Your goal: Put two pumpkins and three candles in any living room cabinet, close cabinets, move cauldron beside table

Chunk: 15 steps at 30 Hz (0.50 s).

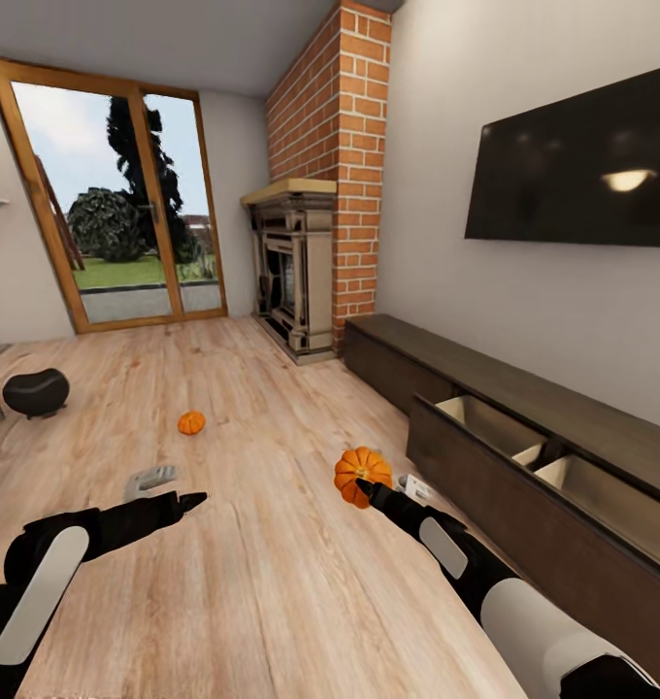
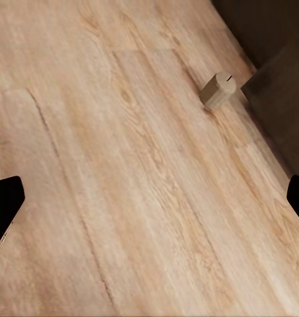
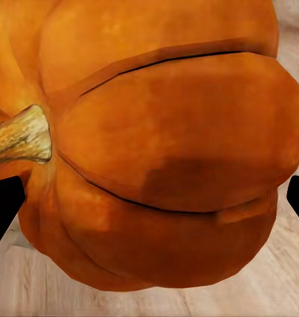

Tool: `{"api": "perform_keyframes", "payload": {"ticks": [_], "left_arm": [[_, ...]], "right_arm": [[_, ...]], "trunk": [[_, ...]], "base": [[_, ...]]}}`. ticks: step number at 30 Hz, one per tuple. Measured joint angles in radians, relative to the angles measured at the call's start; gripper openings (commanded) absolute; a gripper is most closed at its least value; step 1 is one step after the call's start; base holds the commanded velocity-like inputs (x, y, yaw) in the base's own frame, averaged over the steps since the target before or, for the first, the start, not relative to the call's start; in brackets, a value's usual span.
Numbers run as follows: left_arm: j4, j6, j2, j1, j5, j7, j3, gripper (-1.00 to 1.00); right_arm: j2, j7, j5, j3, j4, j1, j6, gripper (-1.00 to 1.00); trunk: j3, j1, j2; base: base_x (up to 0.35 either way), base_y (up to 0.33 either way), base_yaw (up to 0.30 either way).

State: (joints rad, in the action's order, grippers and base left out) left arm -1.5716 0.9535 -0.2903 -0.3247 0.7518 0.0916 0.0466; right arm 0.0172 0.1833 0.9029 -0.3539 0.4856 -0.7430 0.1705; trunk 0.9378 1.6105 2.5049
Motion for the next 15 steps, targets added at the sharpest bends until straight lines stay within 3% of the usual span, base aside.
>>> {"api": "perform_keyframes", "payload": {"ticks": [12,15], "left_arm": [[0.021,-0.002,0.001,-0.001,0.0,0.004,0.011,1.0],[0.035,-0.003,0.002,-0.009,0.0,0.005,0.031,1.0]], "right_arm": [[0.0,0.0,0.0,0.0,0.0,0.0,-0.001,-1.0],[0.0,0.0,0.0,0.0,0.0,0.0,0.0,-1.0]], "trunk": [[-0.013,0.0,0.0],[-0.017,0.0,0.0]], "base": [[0.01,-0.003,0.23],[0.0,0.0,0.23]]}}
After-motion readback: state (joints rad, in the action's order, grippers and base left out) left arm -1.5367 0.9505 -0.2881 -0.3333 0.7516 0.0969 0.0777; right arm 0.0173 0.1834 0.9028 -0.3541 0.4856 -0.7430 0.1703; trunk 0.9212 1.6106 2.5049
